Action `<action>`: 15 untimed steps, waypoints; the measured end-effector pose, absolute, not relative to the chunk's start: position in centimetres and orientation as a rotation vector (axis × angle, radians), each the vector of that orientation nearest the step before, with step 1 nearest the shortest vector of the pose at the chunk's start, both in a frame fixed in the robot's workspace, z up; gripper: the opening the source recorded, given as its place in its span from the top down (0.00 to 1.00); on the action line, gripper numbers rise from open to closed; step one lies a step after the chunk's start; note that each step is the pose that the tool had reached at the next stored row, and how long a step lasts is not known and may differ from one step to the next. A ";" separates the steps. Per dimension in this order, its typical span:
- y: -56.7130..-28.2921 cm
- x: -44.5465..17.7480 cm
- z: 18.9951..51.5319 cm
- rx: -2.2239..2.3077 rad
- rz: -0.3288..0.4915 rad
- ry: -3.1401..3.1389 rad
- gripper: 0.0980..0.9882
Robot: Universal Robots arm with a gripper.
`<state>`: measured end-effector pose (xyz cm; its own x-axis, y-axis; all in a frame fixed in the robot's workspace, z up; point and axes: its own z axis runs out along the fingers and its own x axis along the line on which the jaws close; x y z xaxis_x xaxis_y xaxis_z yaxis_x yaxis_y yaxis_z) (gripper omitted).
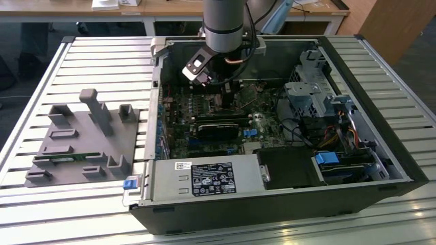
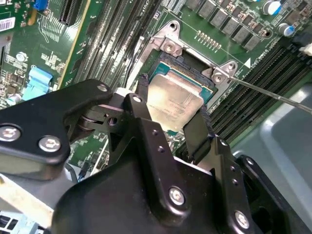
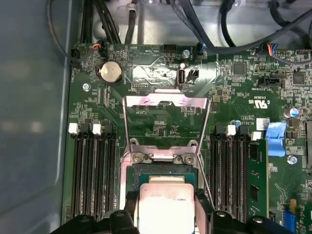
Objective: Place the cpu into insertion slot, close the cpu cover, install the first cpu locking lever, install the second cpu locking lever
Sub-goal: 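Place the cpu into insertion slot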
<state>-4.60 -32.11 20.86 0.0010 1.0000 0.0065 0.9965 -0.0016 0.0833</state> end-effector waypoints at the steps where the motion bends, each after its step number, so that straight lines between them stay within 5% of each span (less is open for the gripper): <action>1: -32.1 -4.6 20.8 2.183 0.098 2.180 0.50; 15: -32.1 -4.5 20.5 2.183 0.098 2.181 0.50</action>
<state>-4.50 -32.11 20.52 0.0010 1.0000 0.0065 0.9965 -0.0015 0.0832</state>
